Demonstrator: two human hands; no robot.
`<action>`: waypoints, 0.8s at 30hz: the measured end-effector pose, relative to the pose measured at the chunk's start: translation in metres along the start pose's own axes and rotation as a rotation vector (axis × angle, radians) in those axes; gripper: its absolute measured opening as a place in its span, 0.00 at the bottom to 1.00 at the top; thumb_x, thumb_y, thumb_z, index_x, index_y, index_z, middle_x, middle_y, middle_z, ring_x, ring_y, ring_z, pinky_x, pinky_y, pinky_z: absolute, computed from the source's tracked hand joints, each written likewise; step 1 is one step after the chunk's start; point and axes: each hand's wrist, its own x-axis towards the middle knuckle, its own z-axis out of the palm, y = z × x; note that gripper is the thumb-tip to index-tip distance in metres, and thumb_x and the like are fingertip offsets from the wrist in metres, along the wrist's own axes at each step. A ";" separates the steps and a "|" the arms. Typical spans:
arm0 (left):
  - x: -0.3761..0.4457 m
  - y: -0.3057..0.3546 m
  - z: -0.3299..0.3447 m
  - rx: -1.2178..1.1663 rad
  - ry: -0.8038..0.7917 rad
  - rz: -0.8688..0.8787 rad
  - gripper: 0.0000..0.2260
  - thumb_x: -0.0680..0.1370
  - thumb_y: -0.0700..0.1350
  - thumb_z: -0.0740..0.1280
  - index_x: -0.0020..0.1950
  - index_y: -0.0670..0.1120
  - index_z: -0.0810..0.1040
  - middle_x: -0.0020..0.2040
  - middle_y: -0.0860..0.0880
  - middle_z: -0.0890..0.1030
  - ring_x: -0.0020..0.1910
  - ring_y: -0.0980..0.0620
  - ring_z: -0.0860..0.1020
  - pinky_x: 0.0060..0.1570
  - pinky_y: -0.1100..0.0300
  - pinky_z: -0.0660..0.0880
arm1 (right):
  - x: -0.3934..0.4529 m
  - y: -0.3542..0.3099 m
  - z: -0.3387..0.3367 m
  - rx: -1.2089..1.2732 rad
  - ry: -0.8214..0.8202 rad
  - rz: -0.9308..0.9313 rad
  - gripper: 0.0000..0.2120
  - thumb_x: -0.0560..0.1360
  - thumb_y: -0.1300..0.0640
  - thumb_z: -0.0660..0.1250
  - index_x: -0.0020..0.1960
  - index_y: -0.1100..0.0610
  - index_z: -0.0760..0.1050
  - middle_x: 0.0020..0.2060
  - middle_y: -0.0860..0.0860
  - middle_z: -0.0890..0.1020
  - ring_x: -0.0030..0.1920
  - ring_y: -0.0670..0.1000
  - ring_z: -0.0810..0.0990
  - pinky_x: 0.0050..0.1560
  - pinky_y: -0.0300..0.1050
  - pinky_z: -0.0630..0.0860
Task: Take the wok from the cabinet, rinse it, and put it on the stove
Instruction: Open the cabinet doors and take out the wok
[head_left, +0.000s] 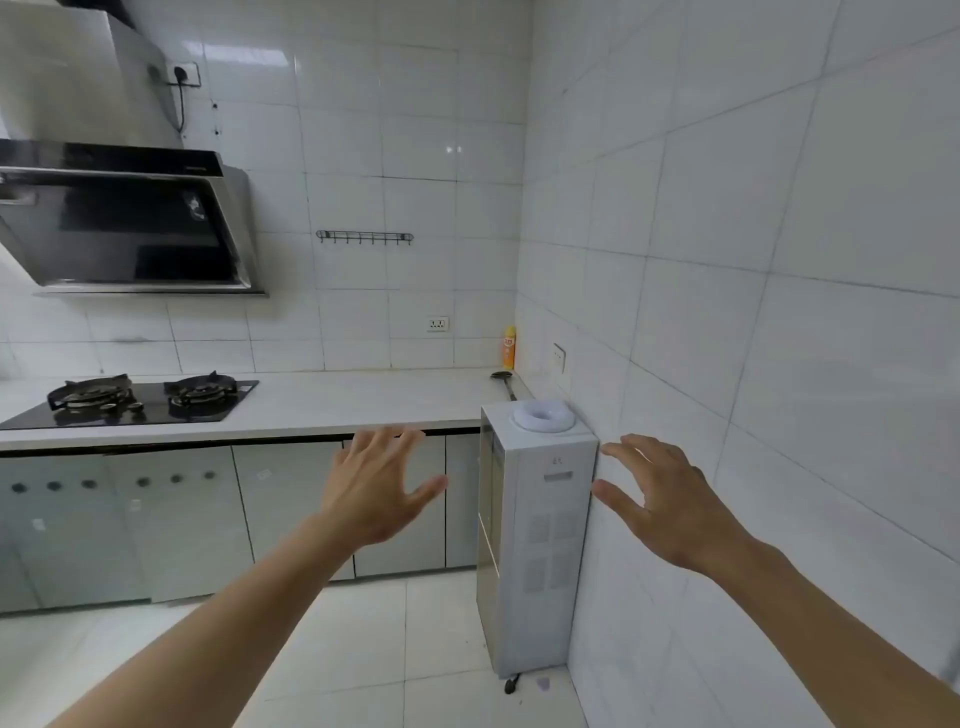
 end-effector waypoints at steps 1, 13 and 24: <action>0.001 0.006 0.002 -0.009 -0.001 -0.010 0.38 0.69 0.75 0.46 0.74 0.56 0.62 0.72 0.52 0.66 0.70 0.48 0.63 0.66 0.48 0.66 | 0.002 0.007 -0.001 0.003 0.009 0.001 0.38 0.72 0.27 0.40 0.74 0.46 0.61 0.75 0.48 0.61 0.74 0.50 0.56 0.71 0.51 0.59; 0.052 -0.013 0.042 0.063 0.026 -0.094 0.38 0.69 0.75 0.46 0.74 0.56 0.62 0.73 0.53 0.66 0.70 0.49 0.64 0.65 0.48 0.66 | 0.085 0.038 0.047 0.024 -0.002 -0.072 0.50 0.63 0.21 0.32 0.75 0.47 0.59 0.75 0.48 0.60 0.74 0.50 0.56 0.71 0.52 0.60; 0.173 -0.102 0.114 -0.023 0.010 -0.097 0.37 0.70 0.74 0.48 0.73 0.56 0.63 0.72 0.52 0.66 0.69 0.47 0.64 0.64 0.48 0.66 | 0.231 0.007 0.106 -0.115 -0.075 -0.081 0.48 0.64 0.22 0.31 0.75 0.45 0.57 0.76 0.47 0.59 0.75 0.50 0.56 0.72 0.52 0.60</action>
